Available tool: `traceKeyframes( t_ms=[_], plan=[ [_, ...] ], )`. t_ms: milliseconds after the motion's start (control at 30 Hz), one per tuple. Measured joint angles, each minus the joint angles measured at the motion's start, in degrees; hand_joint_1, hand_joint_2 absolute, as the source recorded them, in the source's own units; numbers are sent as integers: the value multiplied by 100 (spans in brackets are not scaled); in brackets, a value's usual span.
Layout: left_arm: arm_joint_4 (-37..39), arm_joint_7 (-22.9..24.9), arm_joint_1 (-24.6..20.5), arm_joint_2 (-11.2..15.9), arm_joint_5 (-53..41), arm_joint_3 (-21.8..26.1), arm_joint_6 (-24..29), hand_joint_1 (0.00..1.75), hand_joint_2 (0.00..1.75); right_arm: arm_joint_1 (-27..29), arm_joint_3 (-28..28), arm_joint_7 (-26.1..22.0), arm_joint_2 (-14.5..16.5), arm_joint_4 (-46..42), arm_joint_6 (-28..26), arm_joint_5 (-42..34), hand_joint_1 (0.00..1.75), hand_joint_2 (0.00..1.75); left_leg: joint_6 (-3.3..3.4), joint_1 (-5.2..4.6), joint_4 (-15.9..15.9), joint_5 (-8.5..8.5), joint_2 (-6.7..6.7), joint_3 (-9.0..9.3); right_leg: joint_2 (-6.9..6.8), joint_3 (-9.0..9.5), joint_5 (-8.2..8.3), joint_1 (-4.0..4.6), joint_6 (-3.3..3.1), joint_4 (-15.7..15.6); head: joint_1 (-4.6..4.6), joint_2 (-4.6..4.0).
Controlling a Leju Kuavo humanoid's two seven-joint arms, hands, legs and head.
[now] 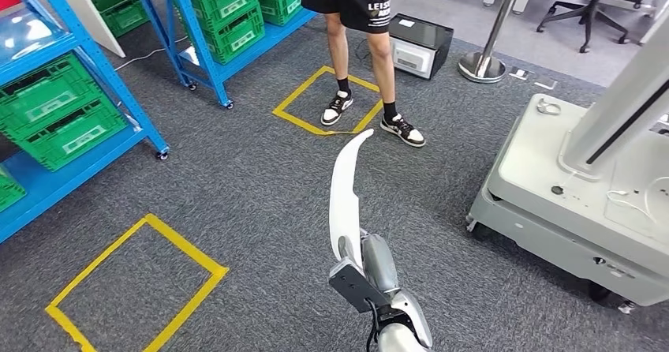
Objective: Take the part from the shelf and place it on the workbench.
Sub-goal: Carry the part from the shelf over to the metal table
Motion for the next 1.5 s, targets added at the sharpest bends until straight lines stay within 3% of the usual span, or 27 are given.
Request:
traceKeyframes(
  t_ms=[67, 133, 200, 267, 333, 400, 467, 500, 533, 633, 700, 767, 833, 900, 967, 1000, 1033, 1067, 1133, 1200, 1267, 1333, 1400, 1467, 1500],
  plan=[
    [1, 0, 3, 12, -3, 3, 0, 0, 175, 20, 13, 31, 4, 32, -94, -52, 175, 0, 44, -1, -619, 405, -98, 252, 159, -1, 2, 1, 6, 20, 0, 0],
    [1, -2, -1, 27, -2, 21, -1, 0, 175, 48, 27, 115, 10, 29, -230, -84, 175, 0, 88, 1, -1279, 644, -346, 528, 291, -25, 9, 1, 50, 41, 0, 0],
    [-3, -3, -12, 37, 17, 56, -2, 0, 175, 116, 51, 306, 0, -47, -381, -63, 175, 0, 127, -17, -1470, 650, -443, 609, 403, -62, 32, -15, 133, 32, 1, 0],
    [-12, 1, -24, 37, 46, 90, -2, 0, 175, 261, 79, 618, -64, -265, -546, 52, 175, 0, 193, -24, -1515, 696, -311, 642, 473, -89, 59, -30, 216, 16, 1, 0],
    [-19, 0, -26, 35, 62, 122, -2, 0, 175, 437, 99, 969, -196, -627, -679, 253, 175, 0, 272, -4, -1587, 749, -176, 673, 260, -219, -88, -10, 261, 250, 22, 0],
    [-18, -11, -15, 32, 65, 154, -2, 0, 175, 574, 113, 1223, -326, -1004, -734, 434, 175, 0, 321, -4, -1610, 756, -16, 679, -54, -556, -457, 2, 287, 929, 45, 0],
    [-14, -18, -8, 28, 54, 178, -2, 0, 175, 688, 123, 1405, -413, -1291, -720, 584, 175, 0, 330, -12, -1597, 738, 164, 674, -160, -852, -691, -15, 316, 1543, 47, 0],
    [-14, -18, -10, 23, 36, 185, -2, 0, 175, 751, 126, 1521, -445, -1421, -682, 689, 175, 0, 325, -11, -1587, 727, 245, 673, -184, -857, -661, -26, 327, 1583, 47, 0],
    [-15, -18, -16, 15, 8, 189, -2, 0, 175, 814, 125, 1654, -472, -1557, -612, 823, 175, 0, 313, -7, -1573, 713, 321, 673, -220, -740, -542, -39, 334, 1394, 48, 0],
    [-20, -18, -37, -15, -48, 192, -3, 0, 175, 932, 116, 2013, -492, -2085, -113, 1441, 175, 0, 225, -16, -1485, 625, 515, 657, -517, -111, -164, -44, 314, 329, 45, 0],
    [-22, -18, -56, -24, -47, 207, -3, 0, 175, 981, 97, 2137, -473, -2445, 311, 1859, 175, 0, 142, -32, -1459, 571, 614, 674, -581, 14, -149, -17, 246, 113, 39, 0],
    [-31, -12, -77, -31, -54, 228, -3, 0, 175, 1028, 62, 2157, -457, -2695, 594, 2117, 175, 0, 67, -11, -1474, 553, 670, 738, -457, 7, -132, -11, 162, 97, 36, 0],
    [-43, -3, -81, -37, -87, 237, -3, 0, 175, 1029, 13, 2102, -434, -2843, 723, 2251, 175, 0, 7, 12, -1315, 414, 463, 703, -343, 4, -97, -33, 86, 73, 34, 0],
    [-47, -2, -68, -36, -132, 238, -3, 0, 175, 961, -33, 2017, -393, -2941, 815, 2315, 175, 0, -16, 19, -735, 84, 146, 448, -222, -3, -75, -36, 40, 65, 32, 0],
    [-46, -2, -51, -9, -152, 242, -4, 0, 175, 825, -79, 1946, -368, -2979, 928, 2252, 175, 0, -7, 13, -91, -138, 30, 128, -69, -10, -67, -11, 19, 67, 31, 0],
    [-45, 0, -48, 12, -149, 249, -3, 0, 175, 732, -120, 1921, -364, -2982, 980, 2171, 175, 0, 6, 8, 13, -100, 13, 55, 14, -11, -64, 1, 16, 69, 31, 0],
    [-46, 0, -50, 34, -140, 261, -4, 0, 175, 626, -181, 1888, -365, -2982, 1015, 2070, 175, 0, 27, 4, -94, 43, -2, 77, 96, -10, -60, 9, 15, 72, 32, 0],
    [-47, 0, -58, 52, -126, 282, -4, 0, 175, 509, -265, 1835, -365, -2975, 1023, 1969, 175, 0, 54, -1, -395, 260, -39, 192, 177, -8, -54, 14, 19, 74, 31, 0],
    [-50, -2, -79, 77, -73, 342, -4, 0, 175, 293, -463, 1665, -366, -2930, 945, 1825, 175, 0, 115, -11, -1109, 576, -254, 486, 314, -15, -35, 13, 52, 78, 33, 0],
    [-54, -5, -105, 74, 17, 424, -4, 0, 175, 157, -660, 1488, -377, -2845, 831, 1752, 175, 0, 161, -37, -1433, 646, -400, 623, 419, -47, 0, -9, 125, 68, 31, 0],
    [-62, -2, -125, 38, 117, 517, -4, 0, 175, 132, -836, 1377, -421, -2780, 744, 1726, 175, 0, 216, -53, -1478, 684, -319, 642, 506, -75, 48, -32, 215, 35, 30, 0],
    [-74, 5, -129, -12, 179, 599, -4, 0, 175, 147, -1009, 1319, -490, -2755, 689, 1703, 175, 0, 289, -44, -1561, 747, -187, 670, 327, -148, -23, -19, 264, 147, 35, 0],
    [-80, 2, -123, -75, 208, 665, -4, 0, 175, 159, -1150, 1271, -549, -2745, 656, 1691, 175, 0, 342, -45, -1609, 774, -32, 678, -7, -417, -337, 0, 291, 695, 41, 0],
    [-76, -1, -120, -144, 228, 719, -4, 0, 175, 207, -1226, 1166, -596, -2741, 648, 1682, 175, 0, 366, -54, -1598, 762, 126, 665, -140, -757, -644, -11, 333, 1405, 45, 0],
    [-74, -1, -121, -180, 254, 748, -4, 0, 175, 225, -1243, 1069, -620, -2735, 640, 1646, 175, 0, 367, -56, -1587, 754, 207, 660, -161, -826, -666, -23, 352, 1562, 45, 0]
  ],
)
